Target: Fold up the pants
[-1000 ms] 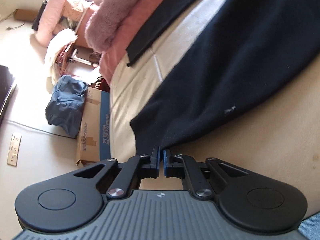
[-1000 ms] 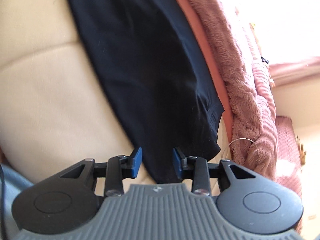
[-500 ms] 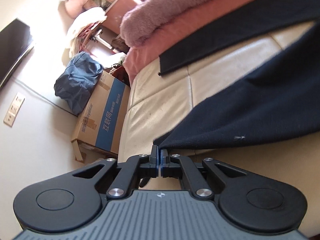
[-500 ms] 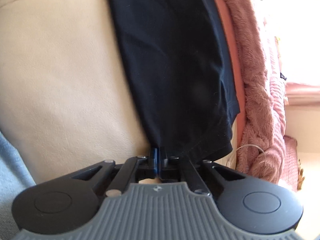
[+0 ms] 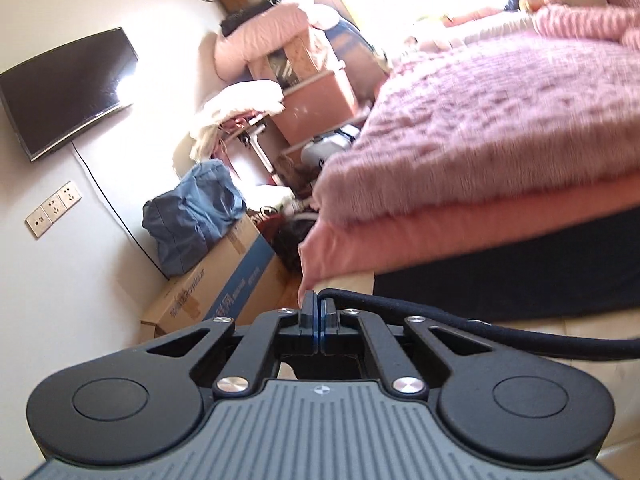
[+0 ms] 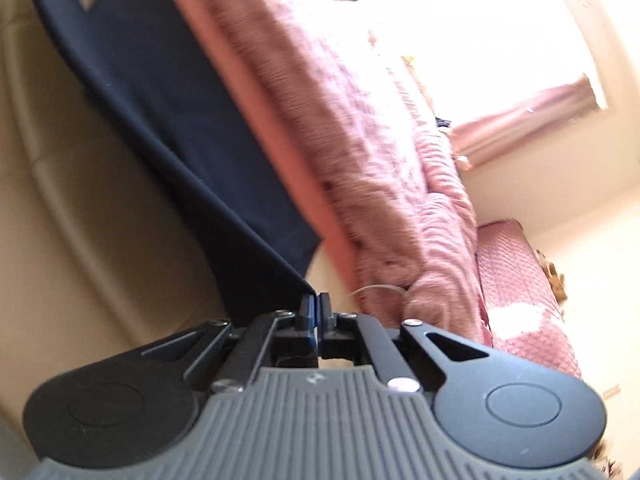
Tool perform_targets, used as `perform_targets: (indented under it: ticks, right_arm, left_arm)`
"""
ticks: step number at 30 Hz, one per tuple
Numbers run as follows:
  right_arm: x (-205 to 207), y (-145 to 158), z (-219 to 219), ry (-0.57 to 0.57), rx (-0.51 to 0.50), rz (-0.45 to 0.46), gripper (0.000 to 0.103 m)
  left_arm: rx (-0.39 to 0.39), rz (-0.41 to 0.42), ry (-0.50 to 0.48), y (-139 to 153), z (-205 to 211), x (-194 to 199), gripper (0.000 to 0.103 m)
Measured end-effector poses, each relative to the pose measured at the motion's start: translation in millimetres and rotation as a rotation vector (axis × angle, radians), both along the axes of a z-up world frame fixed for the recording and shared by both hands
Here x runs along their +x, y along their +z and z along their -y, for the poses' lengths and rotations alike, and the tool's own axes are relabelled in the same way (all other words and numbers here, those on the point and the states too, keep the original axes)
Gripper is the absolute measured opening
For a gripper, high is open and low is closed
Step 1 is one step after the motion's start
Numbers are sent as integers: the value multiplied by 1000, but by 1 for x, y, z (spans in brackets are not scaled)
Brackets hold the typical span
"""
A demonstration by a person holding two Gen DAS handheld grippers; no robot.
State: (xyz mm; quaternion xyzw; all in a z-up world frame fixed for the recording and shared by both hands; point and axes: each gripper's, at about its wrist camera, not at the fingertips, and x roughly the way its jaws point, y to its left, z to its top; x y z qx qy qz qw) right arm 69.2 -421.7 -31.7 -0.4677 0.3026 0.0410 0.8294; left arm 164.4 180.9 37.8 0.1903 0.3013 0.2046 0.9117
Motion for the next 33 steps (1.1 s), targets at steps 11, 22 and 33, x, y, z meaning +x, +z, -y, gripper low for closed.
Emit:
perform_targets:
  ticks: [11, 22, 33]
  right_arm:
    - [101, 9, 3, -6, -11, -22, 0]
    - [225, -51, -11, -22, -29, -101, 0]
    - [273, -136, -19, -57, -32, -194, 0]
  left_arm:
    - [-40, -75, 52, 4, -13, 80, 0]
    - [-19, -292, 99, -63, -20, 177, 0]
    - [72, -436, 96, -133, -14, 245, 0]
